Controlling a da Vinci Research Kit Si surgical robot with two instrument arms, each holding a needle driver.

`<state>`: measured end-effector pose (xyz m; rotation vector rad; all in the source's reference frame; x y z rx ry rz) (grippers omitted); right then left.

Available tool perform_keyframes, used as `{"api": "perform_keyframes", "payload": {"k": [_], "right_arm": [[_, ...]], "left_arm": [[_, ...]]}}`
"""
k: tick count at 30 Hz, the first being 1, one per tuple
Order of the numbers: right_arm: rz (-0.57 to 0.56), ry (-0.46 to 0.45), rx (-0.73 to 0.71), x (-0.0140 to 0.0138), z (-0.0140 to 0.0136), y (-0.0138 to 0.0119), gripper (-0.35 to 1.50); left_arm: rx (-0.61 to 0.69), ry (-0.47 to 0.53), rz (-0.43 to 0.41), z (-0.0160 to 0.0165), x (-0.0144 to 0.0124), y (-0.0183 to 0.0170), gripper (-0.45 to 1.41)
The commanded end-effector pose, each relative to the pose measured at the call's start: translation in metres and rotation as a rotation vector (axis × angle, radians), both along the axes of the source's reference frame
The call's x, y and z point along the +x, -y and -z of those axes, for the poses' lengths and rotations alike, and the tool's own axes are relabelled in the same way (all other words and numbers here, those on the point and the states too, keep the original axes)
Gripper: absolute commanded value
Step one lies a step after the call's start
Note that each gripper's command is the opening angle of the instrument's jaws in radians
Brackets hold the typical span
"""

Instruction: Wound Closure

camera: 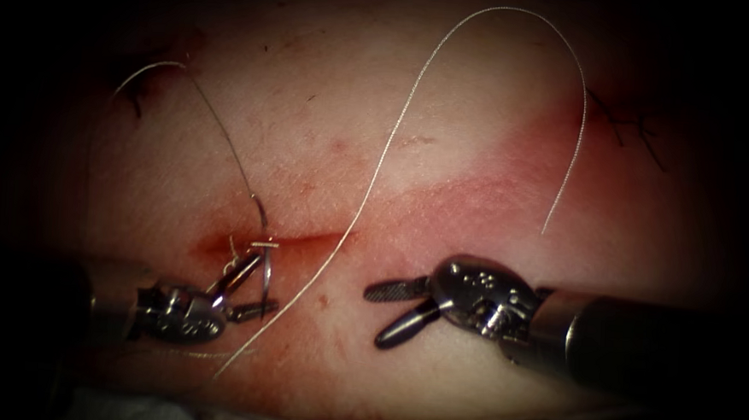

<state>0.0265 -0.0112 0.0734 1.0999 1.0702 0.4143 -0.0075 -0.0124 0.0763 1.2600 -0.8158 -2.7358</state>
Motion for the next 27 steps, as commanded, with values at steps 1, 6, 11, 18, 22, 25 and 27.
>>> {"api": "perform_keyframes", "payload": {"k": [1, 6, 11, 18, 22, 25, 27], "right_arm": [[0.001, -0.003, 0.004, 0.0007, -0.0006, 0.0006, 1.31], [0.001, -0.003, 0.004, 0.0007, -0.0006, 0.0006, 1.31], [0.001, -0.003, 0.004, 0.0007, -0.0006, 0.0006, 1.31], [-0.009, -0.008, 0.007, 0.0006, -0.0005, 0.0005, 1.28], [-0.026, -0.001, 0.009, 0.0002, 0.0000, -0.0002, 1.28], [-0.034, 0.001, 0.014, -0.0004, 0.0009, -0.0007, 1.30], [-0.047, -0.002, 0.019, -0.0006, 0.0014, -0.0007, 1.30]], "left_arm": [[0.001, 0.002, 0.003, -0.0007, -0.0008, 0.0007, 0.61], [-0.032, -0.010, -0.010, -0.0004, -0.0017, 0.0007, 0.37], [-0.039, -0.005, -0.012, -0.0004, -0.0013, 0.0002, 0.21], [-0.026, 0.004, -0.003, 0.0001, -0.0011, 0.0009, -0.45], [0.030, 0.024, -0.040, 0.0018, -0.0018, 0.0031, -0.45], [0.074, 0.052, -0.074, 0.0052, -0.0024, 0.0055, -0.45], [0.095, 0.067, -0.076, 0.0075, -0.0023, 0.0065, -0.45]]}}
